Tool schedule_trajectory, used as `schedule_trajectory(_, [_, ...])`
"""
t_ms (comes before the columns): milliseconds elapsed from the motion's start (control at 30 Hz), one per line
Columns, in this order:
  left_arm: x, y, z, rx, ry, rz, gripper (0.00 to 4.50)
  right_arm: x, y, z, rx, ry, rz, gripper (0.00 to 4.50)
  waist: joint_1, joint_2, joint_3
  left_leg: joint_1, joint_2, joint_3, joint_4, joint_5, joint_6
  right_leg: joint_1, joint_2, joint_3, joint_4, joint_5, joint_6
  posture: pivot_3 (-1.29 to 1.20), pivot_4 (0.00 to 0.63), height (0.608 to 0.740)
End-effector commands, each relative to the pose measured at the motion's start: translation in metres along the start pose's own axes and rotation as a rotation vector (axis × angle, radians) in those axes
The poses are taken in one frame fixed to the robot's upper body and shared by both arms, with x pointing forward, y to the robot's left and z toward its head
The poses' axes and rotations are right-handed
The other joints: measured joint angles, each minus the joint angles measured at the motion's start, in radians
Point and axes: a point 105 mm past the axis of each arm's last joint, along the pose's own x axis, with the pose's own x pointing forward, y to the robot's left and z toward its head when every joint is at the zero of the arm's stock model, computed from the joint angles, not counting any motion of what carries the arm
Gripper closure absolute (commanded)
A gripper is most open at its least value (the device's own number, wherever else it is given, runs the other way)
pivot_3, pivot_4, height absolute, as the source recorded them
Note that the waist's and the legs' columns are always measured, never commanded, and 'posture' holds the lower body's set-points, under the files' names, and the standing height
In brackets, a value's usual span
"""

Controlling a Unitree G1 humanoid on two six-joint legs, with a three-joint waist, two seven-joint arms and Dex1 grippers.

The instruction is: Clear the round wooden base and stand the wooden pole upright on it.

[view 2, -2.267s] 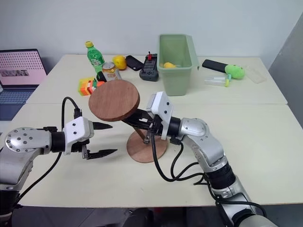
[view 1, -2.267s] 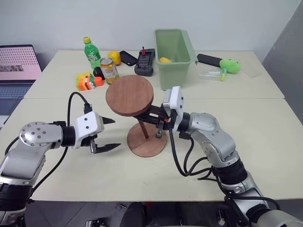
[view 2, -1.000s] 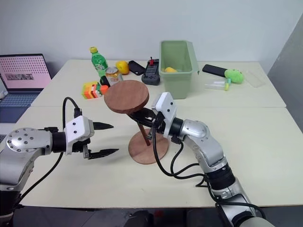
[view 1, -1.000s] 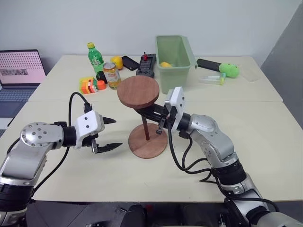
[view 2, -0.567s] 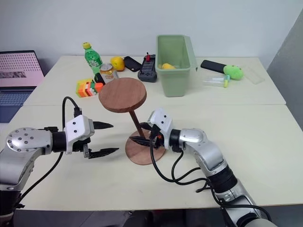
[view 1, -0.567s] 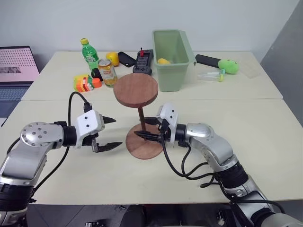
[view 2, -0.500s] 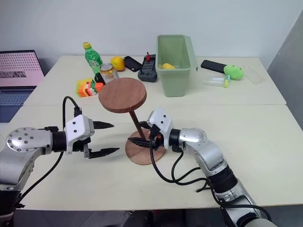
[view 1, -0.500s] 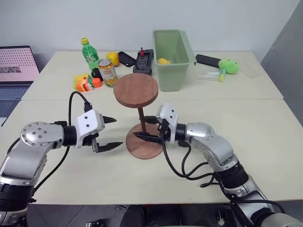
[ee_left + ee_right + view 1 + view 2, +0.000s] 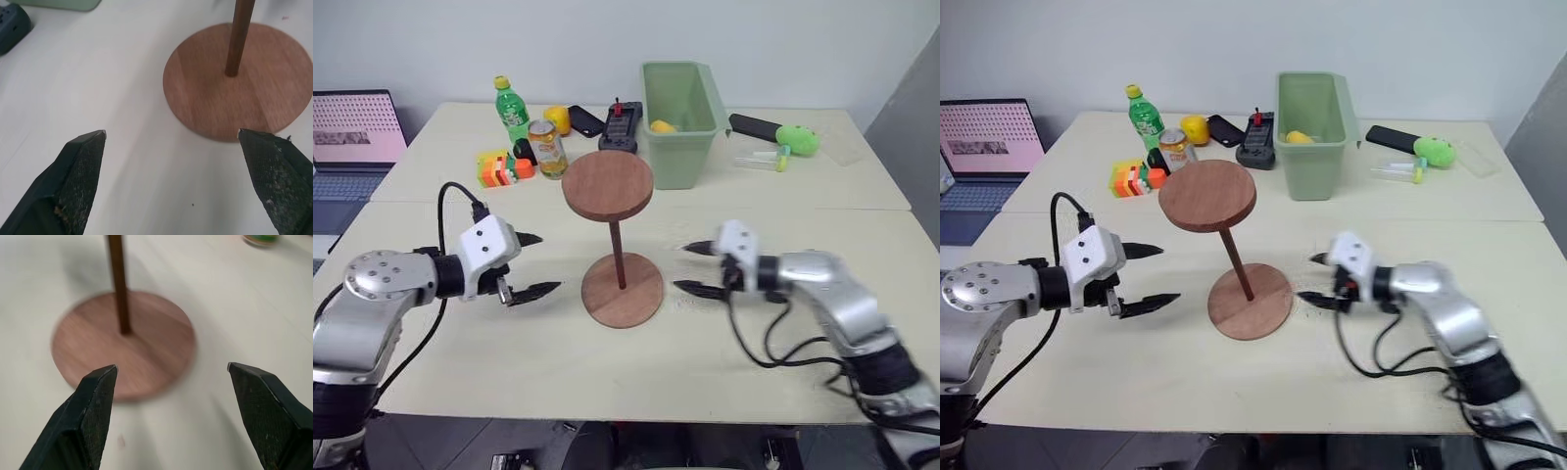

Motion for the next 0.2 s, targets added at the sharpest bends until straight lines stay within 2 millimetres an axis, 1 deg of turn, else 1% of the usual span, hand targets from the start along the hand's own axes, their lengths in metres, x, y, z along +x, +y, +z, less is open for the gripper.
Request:
schedule_trajectory(33, [-0.018,0.01,-0.006,-0.018,0.008,0.035,0.0,-0.045,0.006,0.012,-0.061,-0.019,0.015,0.73,0.001,0.0,0.0,0.0,0.001,0.0,0.0,0.0,0.0,0.0,0.0,0.0,0.0,0.0,0.0,0.0,0.15,0.74])
schedule_trajectory(100, [-0.02,0.012,-0.013,-0.034,0.021,0.031,0.0,-0.061,0.011,0.009,-0.051,0.007,0.01,0.73,0.001,0.0,0.0,0.0,0.001,-0.001,-0.001,0.0,0.0,0.0,0.001,-0.001,0.0,0.0,0.0,0.0,0.15,0.74])
schedule_trajectory(200, [-0.022,0.013,-0.021,-0.065,0.023,0.026,0.0,-0.071,0.019,0.01,-0.045,0.015,0.014,0.73,0.001,0.0,0.001,0.002,0.002,-0.001,0.0,0.0,0.0,0.002,0.001,-0.001,0.001,0.0,0.0,0.0,0.15,0.74])
